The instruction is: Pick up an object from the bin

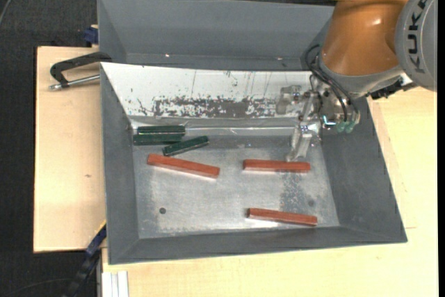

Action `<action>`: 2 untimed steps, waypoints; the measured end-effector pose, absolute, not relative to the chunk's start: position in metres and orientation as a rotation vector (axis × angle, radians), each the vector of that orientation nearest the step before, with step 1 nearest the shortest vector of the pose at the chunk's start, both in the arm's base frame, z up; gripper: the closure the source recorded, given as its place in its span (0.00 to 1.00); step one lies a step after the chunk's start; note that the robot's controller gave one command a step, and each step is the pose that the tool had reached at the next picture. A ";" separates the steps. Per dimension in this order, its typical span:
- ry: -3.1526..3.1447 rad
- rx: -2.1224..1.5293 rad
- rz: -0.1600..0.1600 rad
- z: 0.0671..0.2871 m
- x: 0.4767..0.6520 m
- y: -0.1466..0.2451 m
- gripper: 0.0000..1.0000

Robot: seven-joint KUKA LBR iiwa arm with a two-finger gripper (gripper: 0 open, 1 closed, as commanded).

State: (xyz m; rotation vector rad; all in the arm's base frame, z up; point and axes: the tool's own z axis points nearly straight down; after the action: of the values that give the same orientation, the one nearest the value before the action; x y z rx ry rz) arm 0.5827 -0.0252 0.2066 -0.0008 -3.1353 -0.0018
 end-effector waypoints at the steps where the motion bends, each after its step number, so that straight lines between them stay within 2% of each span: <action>1: -3.133 0.020 -0.002 0.070 0.538 -0.030 0.00; 2: -3.143 0.022 -0.001 0.074 0.541 -0.030 1.00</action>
Offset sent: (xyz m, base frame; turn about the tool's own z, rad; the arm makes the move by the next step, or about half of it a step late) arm -0.0425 -0.0059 -0.1330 -0.0140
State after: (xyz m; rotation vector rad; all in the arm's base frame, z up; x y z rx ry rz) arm 0.5411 -0.0300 0.0744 0.0219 -3.1431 -0.0011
